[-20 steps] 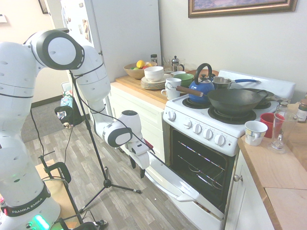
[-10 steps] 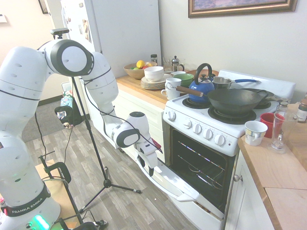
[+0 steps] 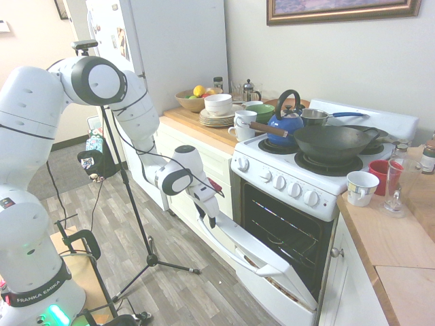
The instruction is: Close the oven
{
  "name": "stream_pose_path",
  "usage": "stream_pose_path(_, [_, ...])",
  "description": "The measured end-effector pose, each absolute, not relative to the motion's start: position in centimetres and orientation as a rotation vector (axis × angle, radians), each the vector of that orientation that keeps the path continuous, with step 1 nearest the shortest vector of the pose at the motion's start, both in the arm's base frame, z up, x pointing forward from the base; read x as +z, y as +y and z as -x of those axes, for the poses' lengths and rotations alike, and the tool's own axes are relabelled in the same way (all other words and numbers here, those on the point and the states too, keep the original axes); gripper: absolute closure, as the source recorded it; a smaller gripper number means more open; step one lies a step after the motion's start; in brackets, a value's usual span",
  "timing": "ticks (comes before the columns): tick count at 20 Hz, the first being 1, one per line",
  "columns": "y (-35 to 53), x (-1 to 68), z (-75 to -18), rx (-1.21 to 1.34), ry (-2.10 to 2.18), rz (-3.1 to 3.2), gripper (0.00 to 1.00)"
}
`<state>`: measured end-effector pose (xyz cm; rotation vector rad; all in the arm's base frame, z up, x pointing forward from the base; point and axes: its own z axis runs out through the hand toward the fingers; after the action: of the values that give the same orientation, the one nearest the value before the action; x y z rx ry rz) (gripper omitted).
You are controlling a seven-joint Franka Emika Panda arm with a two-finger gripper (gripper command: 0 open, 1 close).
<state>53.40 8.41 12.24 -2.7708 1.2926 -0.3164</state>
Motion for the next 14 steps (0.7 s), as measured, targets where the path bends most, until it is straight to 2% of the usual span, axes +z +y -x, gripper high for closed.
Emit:
stream_pose_path(10, [9.1,14.9,-58.5,-0.46,1.313,2.748,0.0])
stream_pose_path(14, [10.6,19.2,-61.1,-0.515,1.336,2.682,0.0])
